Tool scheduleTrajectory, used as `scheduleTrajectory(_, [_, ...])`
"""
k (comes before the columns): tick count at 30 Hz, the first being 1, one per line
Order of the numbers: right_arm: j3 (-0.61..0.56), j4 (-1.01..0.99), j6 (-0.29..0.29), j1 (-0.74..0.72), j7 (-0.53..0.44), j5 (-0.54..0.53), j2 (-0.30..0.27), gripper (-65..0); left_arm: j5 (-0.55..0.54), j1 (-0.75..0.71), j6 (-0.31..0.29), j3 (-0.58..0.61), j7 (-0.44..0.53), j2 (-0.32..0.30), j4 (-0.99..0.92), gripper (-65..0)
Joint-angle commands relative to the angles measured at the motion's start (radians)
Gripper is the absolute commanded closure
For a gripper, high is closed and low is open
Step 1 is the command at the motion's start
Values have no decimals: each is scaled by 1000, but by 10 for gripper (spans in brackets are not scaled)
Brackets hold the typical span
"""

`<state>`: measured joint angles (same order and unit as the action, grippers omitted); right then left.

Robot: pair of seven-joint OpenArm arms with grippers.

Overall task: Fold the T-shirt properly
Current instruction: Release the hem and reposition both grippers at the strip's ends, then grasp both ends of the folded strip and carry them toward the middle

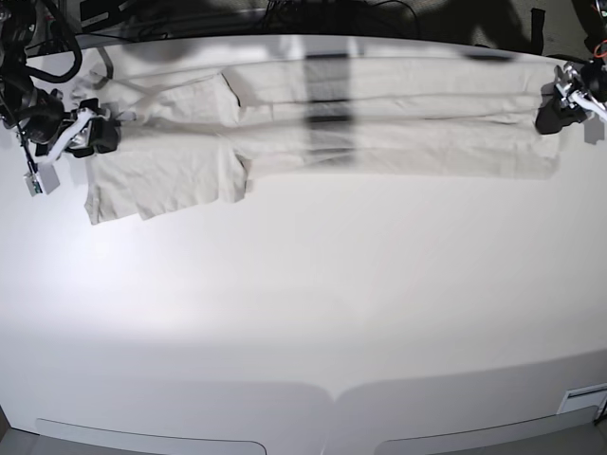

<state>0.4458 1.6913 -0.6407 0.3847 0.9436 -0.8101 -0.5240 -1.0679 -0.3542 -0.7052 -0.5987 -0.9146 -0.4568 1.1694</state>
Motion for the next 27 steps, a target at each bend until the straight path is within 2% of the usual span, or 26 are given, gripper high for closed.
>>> scheduleTrajectory(1, [11, 15, -8, -11, -23, -13, -18, -283, 15, -6, 7, -3, -36, -6, 5, -215])
scheduleTrajectory(3, [11, 15, -8, -22, -23, -17, -16, -283, 13, -6, 7, -3, -34, 0, 5, -127])
scheduleTrajectory(5, [11, 15, -8, -29, -23, -53, -16, -283, 8, -6, 7, -3, -19, -1, 5, 0])
scheduleTrajectory(9, [11, 15, -13, -38, -23, -168, -16, -283, 25, -6, 7, -3, 74, -13, 5, 0])
scheduleTrajectory(14, [6, 15, -57, -38, -62, -253, -10, -282, 86, -5, 7, -3, 167, -62, 5, 0])
scheduleTrajectory(19, [-77, 16, -57, -39, -183, -181, 50, -282, 110, 8, 7, -3, 191, -113, 6, 0])
scheduleTrajectory(24, [-267, 18, -57, -43, -336, -33, 115, -282, 120, 42, 7, -3, 191, -142, 6, 0])
scheduleTrajectory(27, [-380, 20, -57, -66, -359, 25, 153, -282, 188, 64, 7, -3, 198, -166, 6, 0])
